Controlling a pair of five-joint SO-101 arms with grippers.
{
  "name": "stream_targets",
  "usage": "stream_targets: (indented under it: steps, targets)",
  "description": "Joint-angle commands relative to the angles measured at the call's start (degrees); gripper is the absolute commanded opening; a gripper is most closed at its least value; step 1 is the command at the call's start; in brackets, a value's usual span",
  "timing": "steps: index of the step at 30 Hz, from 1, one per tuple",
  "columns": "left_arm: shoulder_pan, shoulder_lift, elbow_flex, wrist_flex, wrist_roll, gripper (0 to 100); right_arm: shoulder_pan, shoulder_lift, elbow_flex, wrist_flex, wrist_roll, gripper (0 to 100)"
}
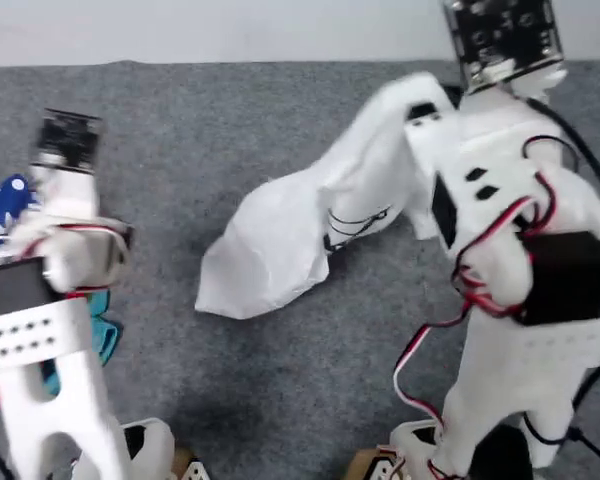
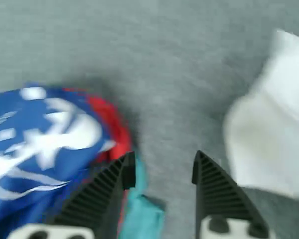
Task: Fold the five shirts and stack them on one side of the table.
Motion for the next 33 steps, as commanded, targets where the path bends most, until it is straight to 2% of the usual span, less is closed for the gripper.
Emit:
stream_targets:
  steps: [1, 5, 9, 13, 19, 22, 24, 28, 33]
  targets:
    - [-7.65, -0.79, -8.57, 2.11, 0.53, 20, -5.67, -1.1, -2.73, -9.54, -0.26, 0.9]
    - [-15.56, -0.79, -12.7, 2.11, 0.35, 20, -13.49, 6.02, -2.73, -13.49, -0.26, 0.9]
    - [-20.22, -0.79, -13.58, 2.11, 0.26, 20, -22.55, 16.22, -2.73, -13.41, -0.26, 0.9]
    - [-23.03, -0.79, -13.58, 2.11, 0.18, 20, -30.46, 26.33, -2.73, -12.88, -0.18, 0.9]
    - [-25.41, -0.79, -13.58, 2.11, 0.09, 20, -37.49, 37.76, -2.81, -10.95, -0.18, 0.9]
    - [-25.41, -0.79, -13.49, 2.11, 0.09, 20, -39.78, 41.45, -2.99, -7.25, 1.32, 2.5]
    - [-25.41, -0.79, -13.41, 2.11, 0.09, 20, -40.4, 42.07, -3.52, -3.82, 2.55, 10.3]
    - [-25.14, -0.7, -13.23, 2.11, 0.09, 20, -38.73, 41.98, -9.14, 2.42, -1.05, 25.0]
    - [-25.05, -0.35, -13.14, 2.11, 0.18, 20, -31.78, 42.07, -19.87, 9.1, -0.97, 25.3]
